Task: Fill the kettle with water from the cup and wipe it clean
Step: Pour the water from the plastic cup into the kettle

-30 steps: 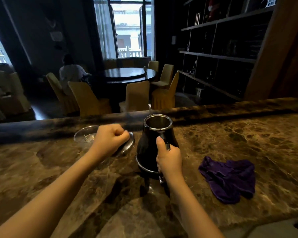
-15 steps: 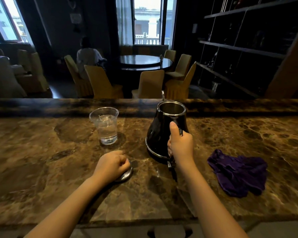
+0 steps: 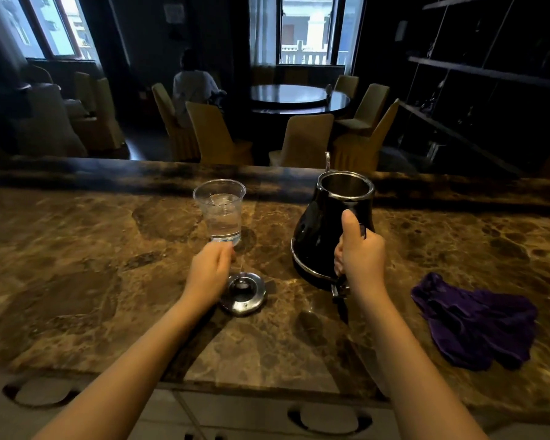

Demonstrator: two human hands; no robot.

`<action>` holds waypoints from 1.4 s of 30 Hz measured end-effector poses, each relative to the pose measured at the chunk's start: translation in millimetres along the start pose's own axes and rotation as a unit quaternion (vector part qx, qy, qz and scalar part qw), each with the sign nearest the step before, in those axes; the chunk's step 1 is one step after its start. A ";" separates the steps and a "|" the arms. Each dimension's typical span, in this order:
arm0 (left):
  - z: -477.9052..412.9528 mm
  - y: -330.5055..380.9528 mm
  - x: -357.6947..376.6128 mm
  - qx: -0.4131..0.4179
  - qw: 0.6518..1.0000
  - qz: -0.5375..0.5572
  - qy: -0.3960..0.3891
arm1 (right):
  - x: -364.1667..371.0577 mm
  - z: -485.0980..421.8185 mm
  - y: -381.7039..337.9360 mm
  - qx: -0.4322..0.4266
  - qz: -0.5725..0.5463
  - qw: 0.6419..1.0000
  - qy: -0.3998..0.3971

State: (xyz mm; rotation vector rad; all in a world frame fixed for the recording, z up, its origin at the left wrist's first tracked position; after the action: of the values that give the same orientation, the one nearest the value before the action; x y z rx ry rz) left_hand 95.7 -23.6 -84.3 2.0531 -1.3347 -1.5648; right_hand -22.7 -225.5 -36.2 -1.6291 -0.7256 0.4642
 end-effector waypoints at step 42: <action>-99.8 40.5 0.4 0.034 0.974 0.205 -0.094 | 6.7 7.8 -10.6 0.039 -0.011 0.998 0.037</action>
State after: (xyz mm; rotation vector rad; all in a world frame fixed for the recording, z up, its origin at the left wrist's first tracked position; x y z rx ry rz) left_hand 160.5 -78.7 -18.1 1.5544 -1.7658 -1.5637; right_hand -25.1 -214.5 -26.6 -1.5547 -0.6624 0.4100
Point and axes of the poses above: each hand's wrist, its own z-axis away from the middle knuckle, its own x-axis out of the palm, y = z × x, the point moved 2 cm from there along -z, towards the middle knuckle, and after that the axes turned 7 degrees about -z, right-handed, at the moved point
